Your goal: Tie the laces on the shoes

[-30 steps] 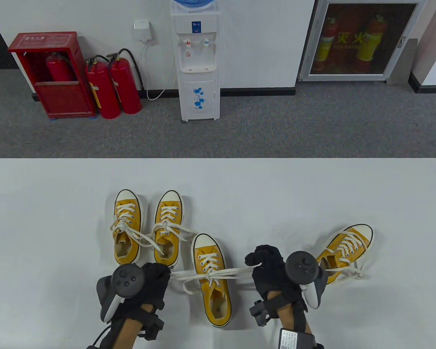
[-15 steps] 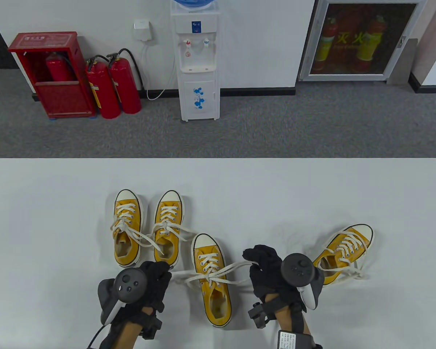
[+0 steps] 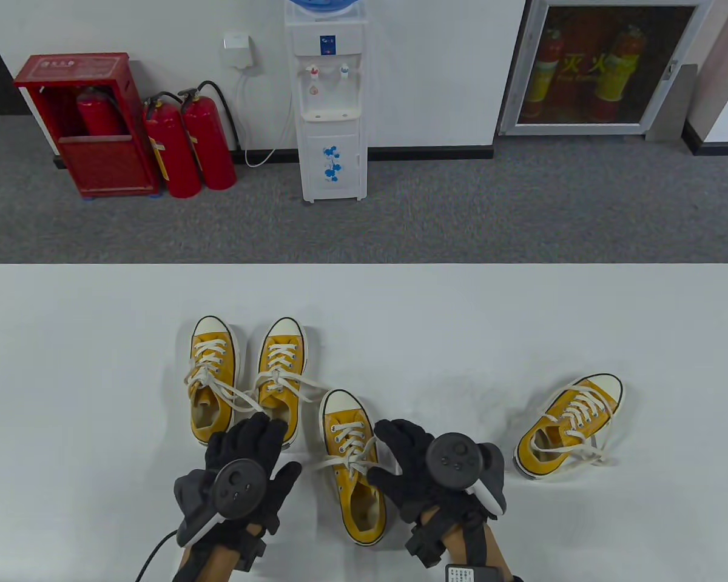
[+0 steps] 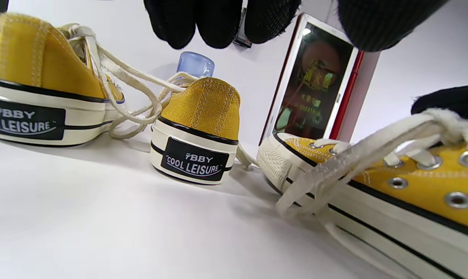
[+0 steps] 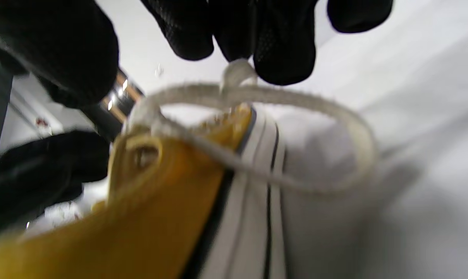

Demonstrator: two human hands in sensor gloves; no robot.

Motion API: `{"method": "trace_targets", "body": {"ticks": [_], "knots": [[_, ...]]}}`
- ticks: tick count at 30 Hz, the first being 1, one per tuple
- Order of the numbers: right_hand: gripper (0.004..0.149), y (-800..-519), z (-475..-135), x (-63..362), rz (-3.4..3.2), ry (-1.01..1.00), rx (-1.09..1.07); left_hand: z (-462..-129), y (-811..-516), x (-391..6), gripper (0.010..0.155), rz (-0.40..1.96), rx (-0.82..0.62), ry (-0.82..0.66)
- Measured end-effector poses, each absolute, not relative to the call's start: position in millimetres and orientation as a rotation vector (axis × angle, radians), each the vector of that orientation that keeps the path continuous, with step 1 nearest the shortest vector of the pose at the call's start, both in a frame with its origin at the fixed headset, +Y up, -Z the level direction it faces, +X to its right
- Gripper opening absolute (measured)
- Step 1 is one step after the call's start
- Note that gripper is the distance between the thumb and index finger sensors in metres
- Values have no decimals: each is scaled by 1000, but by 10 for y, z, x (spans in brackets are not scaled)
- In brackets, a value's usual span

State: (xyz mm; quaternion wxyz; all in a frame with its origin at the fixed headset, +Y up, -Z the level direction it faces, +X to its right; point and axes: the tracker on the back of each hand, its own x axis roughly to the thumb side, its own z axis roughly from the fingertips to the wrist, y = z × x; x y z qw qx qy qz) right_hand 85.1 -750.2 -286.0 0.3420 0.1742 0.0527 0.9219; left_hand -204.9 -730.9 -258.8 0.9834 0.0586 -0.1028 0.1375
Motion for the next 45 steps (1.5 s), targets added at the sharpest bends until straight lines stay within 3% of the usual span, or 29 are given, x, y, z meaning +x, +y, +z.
{"method": "trace_targets", "body": {"ticks": [7,37,45], "knots": [[84,-7671,-2826,647,2549,325,463,-2582,-7336,-1982,83,200,22,-220],[63,-7610,-2801,561,2675,174,276,-2587,-7356,-1932,84,183,-45,-231],[59,-7343,-2873,627,2606,122,182,-2585,-7365,-1926,83,189,-52,-233]]}}
